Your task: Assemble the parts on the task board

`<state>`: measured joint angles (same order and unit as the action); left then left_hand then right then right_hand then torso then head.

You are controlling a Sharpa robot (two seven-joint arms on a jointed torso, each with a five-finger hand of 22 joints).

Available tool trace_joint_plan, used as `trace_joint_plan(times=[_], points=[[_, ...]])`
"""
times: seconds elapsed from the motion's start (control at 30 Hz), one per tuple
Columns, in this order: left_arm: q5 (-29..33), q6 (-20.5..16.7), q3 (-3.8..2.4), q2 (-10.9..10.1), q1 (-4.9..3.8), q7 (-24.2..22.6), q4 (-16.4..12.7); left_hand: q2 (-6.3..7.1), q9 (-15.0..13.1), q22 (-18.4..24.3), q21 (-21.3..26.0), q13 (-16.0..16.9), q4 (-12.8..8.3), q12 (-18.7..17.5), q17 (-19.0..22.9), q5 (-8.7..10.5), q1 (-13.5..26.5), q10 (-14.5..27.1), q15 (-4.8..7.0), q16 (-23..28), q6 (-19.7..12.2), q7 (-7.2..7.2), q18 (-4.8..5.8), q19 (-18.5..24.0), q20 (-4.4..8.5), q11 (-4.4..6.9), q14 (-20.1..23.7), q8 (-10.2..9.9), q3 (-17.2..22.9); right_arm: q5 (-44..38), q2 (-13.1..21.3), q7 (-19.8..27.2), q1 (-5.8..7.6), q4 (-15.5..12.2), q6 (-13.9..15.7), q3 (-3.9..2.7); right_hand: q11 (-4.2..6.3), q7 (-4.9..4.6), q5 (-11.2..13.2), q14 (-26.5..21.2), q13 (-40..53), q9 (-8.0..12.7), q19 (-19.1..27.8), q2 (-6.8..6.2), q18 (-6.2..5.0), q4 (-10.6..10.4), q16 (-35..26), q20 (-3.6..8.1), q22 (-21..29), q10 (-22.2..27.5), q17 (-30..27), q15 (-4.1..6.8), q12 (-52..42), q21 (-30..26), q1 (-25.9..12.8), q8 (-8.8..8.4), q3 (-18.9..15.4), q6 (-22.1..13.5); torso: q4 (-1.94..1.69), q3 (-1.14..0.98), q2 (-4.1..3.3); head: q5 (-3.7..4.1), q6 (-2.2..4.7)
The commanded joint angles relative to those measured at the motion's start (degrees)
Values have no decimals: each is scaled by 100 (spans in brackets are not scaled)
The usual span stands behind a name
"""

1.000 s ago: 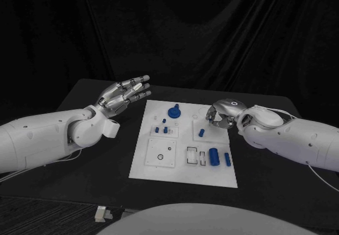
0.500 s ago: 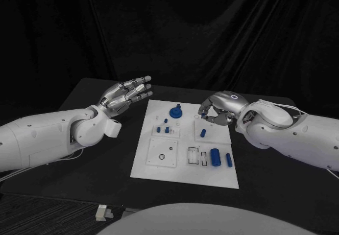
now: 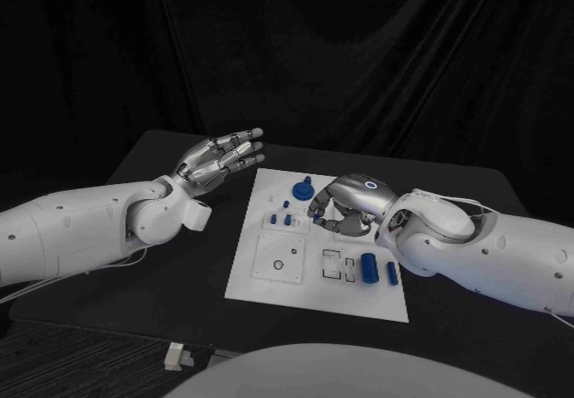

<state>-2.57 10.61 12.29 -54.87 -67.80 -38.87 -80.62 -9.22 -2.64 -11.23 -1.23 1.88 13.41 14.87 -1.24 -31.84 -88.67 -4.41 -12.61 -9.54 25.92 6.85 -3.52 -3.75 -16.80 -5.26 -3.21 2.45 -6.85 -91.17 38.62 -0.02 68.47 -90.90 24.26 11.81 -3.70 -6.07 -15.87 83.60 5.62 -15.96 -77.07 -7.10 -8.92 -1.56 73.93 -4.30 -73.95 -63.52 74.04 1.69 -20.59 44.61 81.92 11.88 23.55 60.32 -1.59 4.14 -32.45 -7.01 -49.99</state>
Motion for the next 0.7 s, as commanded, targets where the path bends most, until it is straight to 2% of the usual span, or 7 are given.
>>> trace_joint_plan(times=[0.03, 0.1, 0.23, 0.7], points=[[4, 36, -6, -3, 8, -754, -17, 39, -13, -105, -73, 38, -97, 127, -56, -88, -86, 1, -31, -122, 58, 9, -20, -95, -15, -44, -46, 64, -40, -413, -76, -92, -104, 69, -35, -2, 109, -32, -44, 155, 40, -174, -14, 152, 144, 80, 54, 8, -627, -231, 45, 5, -17, 114, 199, 127, 211, 161, -10, -3, -5, -79, -1], [4, 36, -6, -1, 8, -749, -16, 41, -14, -110, -75, 38, -100, 130, -57, -89, -86, -1, -36, -127, 66, 14, -20, -98, -15, -45, -48, 66, -38, -526, -143, -95, -170, 126, 19, -2, 109, -32, -45, 158, 40, -174, -20, 151, 148, 80, 62, 8, -633, -231, 53, 5, -17, 137, 199, 126, 212, 161, -9, -2, -3, -135, -1], [4, 30, -6, 10, 8, -731, -14, 41, -17, -103, -74, 38, -101, 132, -57, -88, -86, -2, -43, -131, 94, 30, -20, -100, -15, -47, -51, 72, -34, -639, -256, -105, -276, 220, 86, -2, 110, -31, -55, 171, 39, -172, -32, 149, 153, 86, 91, 10, -640, -242, 81, 6, -9, 169, 204, 121, 217, 169, -6, -2, -5, -191, -1], [4, 13, -6, 33, 9, -707, 8, 44, -19, -124, -81, 41, -100, 158, -63, -88, -78, -14, -74, -171, 121, 53, -21, -120, -14, -62, -70, 81, -25, -716, -562, -132, -465, 511, 57, -2, 112, -30, -71, 196, 39, -169, -55, 139, 161, 97, 140, 14, -651, -266, 126, 9, 7, 225, 207, 110, 222, 186, -5, 0, -4, -214, -1]])
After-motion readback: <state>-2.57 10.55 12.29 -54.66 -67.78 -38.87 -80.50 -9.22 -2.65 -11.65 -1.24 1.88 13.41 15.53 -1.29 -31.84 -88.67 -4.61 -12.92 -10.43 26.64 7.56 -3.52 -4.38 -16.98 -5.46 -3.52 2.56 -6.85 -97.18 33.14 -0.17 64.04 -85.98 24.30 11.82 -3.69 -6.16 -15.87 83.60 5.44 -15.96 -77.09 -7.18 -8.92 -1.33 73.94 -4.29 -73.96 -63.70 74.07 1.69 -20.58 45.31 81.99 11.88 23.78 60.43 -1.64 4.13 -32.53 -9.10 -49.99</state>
